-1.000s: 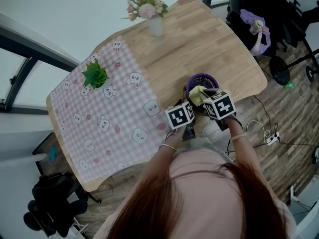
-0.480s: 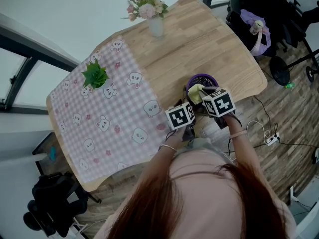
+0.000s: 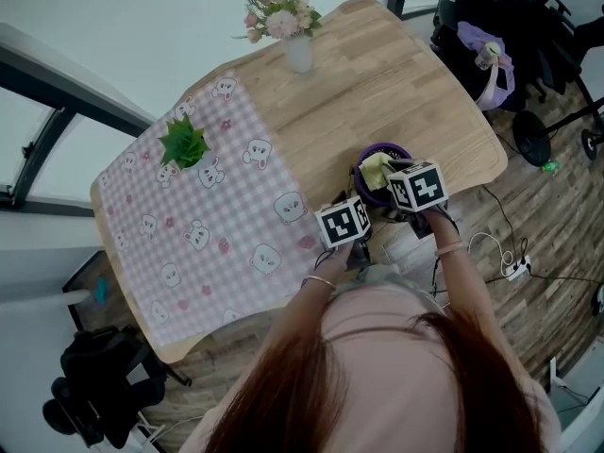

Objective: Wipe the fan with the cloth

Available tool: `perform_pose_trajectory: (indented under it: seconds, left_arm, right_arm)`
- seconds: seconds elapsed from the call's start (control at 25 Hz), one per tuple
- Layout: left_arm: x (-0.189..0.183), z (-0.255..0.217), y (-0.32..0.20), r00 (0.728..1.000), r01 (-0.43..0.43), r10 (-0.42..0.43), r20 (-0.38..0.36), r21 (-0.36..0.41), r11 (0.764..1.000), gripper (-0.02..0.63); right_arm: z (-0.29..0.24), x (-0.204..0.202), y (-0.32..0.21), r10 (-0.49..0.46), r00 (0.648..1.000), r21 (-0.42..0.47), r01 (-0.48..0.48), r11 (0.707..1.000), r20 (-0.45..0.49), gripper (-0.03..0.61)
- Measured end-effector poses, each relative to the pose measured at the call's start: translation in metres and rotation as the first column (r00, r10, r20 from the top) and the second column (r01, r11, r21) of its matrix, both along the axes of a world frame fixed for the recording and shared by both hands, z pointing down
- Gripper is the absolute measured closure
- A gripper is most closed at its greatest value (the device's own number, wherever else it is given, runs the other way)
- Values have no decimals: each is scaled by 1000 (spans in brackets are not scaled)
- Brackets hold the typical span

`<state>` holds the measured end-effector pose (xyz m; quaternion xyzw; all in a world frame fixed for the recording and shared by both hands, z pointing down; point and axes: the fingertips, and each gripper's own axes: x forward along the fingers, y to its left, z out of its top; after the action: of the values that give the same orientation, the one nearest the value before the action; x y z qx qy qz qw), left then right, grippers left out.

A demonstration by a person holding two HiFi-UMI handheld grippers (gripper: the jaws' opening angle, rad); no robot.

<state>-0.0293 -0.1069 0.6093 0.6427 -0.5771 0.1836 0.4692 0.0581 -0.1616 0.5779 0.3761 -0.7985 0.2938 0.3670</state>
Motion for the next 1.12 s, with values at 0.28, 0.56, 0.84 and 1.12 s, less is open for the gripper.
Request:
perform_pose_trajectory:
  seconds: [0.28,0.56,0.84,1.12]
  left_arm:
    - [0,0,0,1000,3,-3,-1,1,1000,545]
    - [-1,1,0,1000,8,-8,-13,1,1000,541]
    - [-1,1,0,999,23,-23,-30,5,1000,540]
    - [1,2,0,997,25,-25,-77,0,1000,528]
  right_arm:
    - [0,9,-4,-4,999,23,5,1000,-42,552]
    - [1,18,-4,-6,994,39,11,999,-110,552]
    - [-21,27,-5,26,998,102,-20,995,-51,552]
    - [-44,34,-2,41,999,169,-38,985,-18,552]
